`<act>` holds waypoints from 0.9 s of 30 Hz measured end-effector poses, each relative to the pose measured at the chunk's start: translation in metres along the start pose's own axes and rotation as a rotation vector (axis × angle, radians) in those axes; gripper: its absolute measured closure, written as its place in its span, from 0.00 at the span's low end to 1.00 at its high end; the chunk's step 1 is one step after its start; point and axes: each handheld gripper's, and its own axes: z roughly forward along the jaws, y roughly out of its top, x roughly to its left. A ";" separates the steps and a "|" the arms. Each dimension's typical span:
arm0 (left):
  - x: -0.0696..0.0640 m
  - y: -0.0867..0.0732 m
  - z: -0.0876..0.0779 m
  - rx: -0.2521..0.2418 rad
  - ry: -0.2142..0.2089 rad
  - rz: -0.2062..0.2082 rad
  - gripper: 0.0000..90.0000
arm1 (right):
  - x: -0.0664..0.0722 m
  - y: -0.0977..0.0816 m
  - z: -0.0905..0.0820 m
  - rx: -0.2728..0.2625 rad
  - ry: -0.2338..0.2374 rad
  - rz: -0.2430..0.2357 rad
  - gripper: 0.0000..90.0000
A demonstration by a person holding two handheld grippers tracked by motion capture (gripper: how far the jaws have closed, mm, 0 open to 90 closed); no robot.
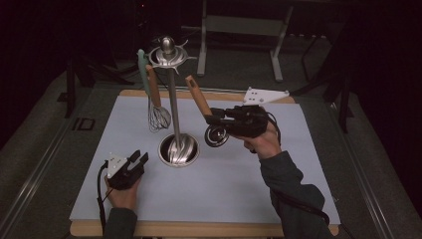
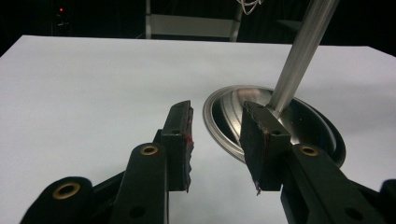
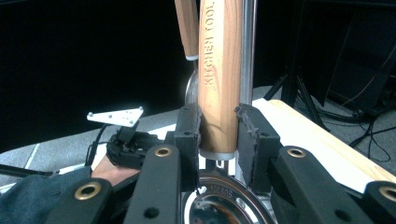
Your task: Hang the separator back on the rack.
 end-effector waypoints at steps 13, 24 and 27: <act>0.001 0.000 0.000 -0.001 0.004 -0.004 0.71 | 0.005 0.011 0.000 -0.030 0.013 -0.017 0.79; 0.001 0.000 -0.001 0.000 0.003 -0.005 0.71 | 0.010 0.018 0.002 -0.059 0.030 -0.038 0.79; 0.001 0.000 -0.001 -0.002 0.003 -0.008 0.71 | 0.011 0.019 0.002 -0.060 0.032 -0.041 0.79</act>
